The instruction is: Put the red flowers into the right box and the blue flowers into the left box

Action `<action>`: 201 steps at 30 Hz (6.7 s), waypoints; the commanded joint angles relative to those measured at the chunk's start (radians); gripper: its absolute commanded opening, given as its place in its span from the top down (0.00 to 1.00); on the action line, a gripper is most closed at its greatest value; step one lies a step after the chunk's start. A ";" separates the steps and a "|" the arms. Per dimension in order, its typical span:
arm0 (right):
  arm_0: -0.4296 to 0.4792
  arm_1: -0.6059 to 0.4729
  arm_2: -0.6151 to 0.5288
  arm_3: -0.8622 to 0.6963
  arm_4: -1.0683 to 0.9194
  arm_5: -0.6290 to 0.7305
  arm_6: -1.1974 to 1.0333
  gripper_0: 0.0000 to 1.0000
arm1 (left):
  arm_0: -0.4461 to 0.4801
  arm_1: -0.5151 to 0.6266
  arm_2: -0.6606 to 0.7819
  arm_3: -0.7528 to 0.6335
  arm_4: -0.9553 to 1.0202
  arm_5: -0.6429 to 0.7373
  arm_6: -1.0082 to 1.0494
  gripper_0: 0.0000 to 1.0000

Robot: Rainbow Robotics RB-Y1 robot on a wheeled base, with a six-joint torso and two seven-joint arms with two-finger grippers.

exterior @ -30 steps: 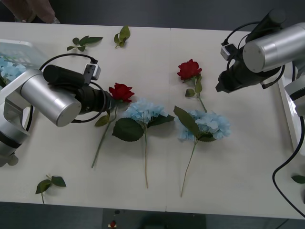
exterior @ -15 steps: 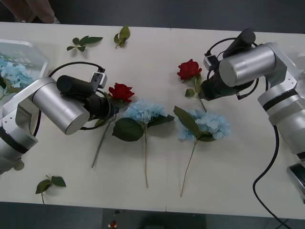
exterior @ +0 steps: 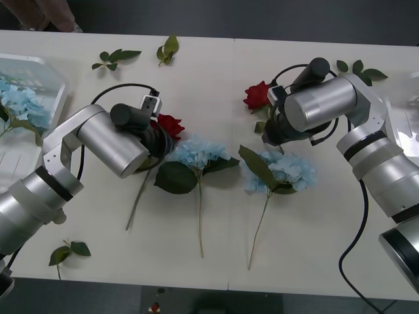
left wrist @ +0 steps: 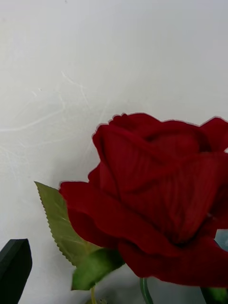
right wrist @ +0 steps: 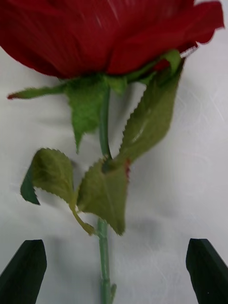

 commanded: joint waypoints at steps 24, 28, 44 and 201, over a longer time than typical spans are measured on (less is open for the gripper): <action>-0.044 0.016 0.007 0.080 0.003 -0.120 -0.064 0.14 | -0.025 0.022 -0.064 0.051 -0.007 -0.066 0.051 0.92; -0.046 0.016 0.009 0.083 0.003 -0.129 -0.064 0.15 | -0.026 0.022 -0.064 0.050 -0.011 -0.068 0.059 0.99; -0.049 0.013 0.007 0.092 -0.010 -0.143 -0.097 1.00 | -0.031 0.051 0.031 -0.024 -0.008 -0.068 0.071 1.00; -0.035 -0.350 -0.806 -0.056 -1.114 0.698 0.568 0.00 | -0.416 -0.392 0.057 -0.044 0.004 -0.583 0.995 1.00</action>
